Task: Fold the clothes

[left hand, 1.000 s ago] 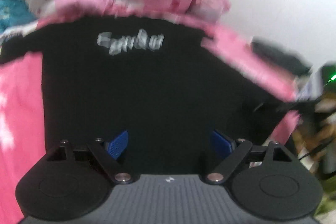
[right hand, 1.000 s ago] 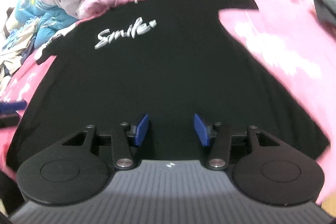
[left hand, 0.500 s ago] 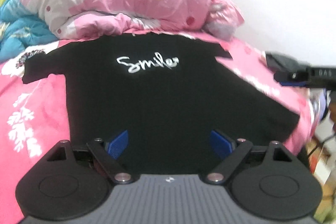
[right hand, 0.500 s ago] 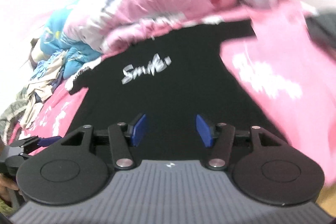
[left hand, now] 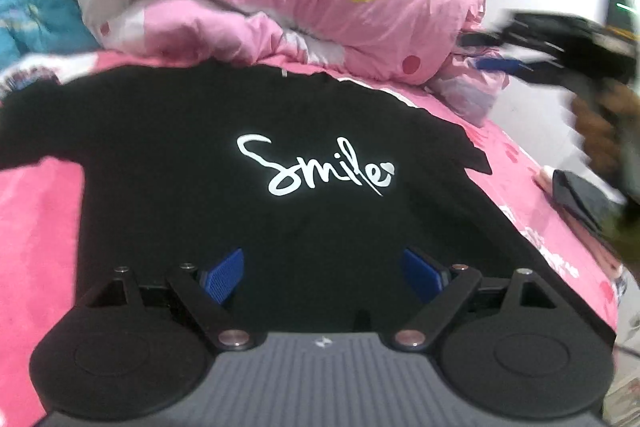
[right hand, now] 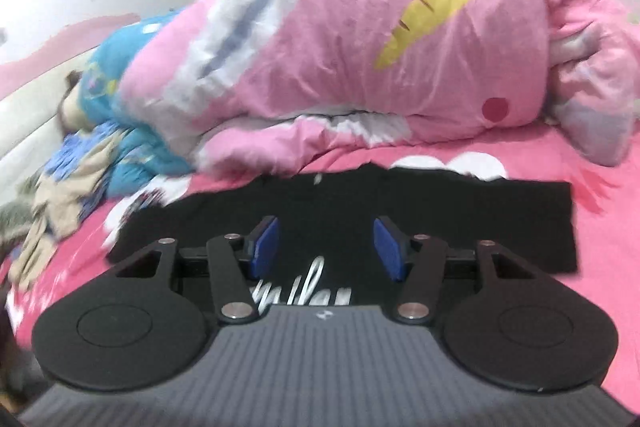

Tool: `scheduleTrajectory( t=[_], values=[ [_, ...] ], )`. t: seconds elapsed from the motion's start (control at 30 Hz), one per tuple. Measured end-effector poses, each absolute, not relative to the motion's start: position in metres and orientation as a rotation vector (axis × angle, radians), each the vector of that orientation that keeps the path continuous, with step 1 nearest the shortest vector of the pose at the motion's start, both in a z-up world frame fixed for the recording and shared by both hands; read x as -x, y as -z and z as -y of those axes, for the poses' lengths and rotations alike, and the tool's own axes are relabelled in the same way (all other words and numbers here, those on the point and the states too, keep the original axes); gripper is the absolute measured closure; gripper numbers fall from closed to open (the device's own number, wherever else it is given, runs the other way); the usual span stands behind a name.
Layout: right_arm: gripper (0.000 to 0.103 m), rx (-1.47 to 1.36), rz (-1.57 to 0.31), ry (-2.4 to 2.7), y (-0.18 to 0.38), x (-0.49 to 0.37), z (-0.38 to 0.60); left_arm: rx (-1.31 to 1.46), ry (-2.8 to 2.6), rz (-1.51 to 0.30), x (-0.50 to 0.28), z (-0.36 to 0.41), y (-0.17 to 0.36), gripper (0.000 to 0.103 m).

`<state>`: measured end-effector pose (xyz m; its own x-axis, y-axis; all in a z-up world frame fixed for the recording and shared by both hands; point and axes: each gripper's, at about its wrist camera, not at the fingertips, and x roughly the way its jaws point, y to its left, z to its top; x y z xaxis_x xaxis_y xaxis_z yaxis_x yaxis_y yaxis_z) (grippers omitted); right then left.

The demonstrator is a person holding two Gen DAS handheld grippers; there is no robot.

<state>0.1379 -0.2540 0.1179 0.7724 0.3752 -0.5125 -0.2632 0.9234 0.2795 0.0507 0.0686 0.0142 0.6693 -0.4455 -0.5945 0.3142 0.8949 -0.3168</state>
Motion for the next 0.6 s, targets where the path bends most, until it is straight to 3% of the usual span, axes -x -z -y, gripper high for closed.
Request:
scheduleTrajectory(
  t=[0.1, 0.33, 0.6],
  values=[
    [0.057, -0.174, -0.636, -0.341, -0.102, -0.225, 0.237, 0.226, 0.433, -0.732, -0.059, -0.077, -0.001, 0.016],
    [0.081, -0.035, -0.782, -0.299, -0.041, -0.361, 0.178, 0.267, 0.462, -0.714, -0.056, -0.087, 0.010, 0.015],
    [0.084, 0.089, -0.883, -0.222, 0.001, -0.408, 0.155, 0.266, 0.478, -0.708, -0.056, -0.087, 0.012, 0.012]
  ],
)
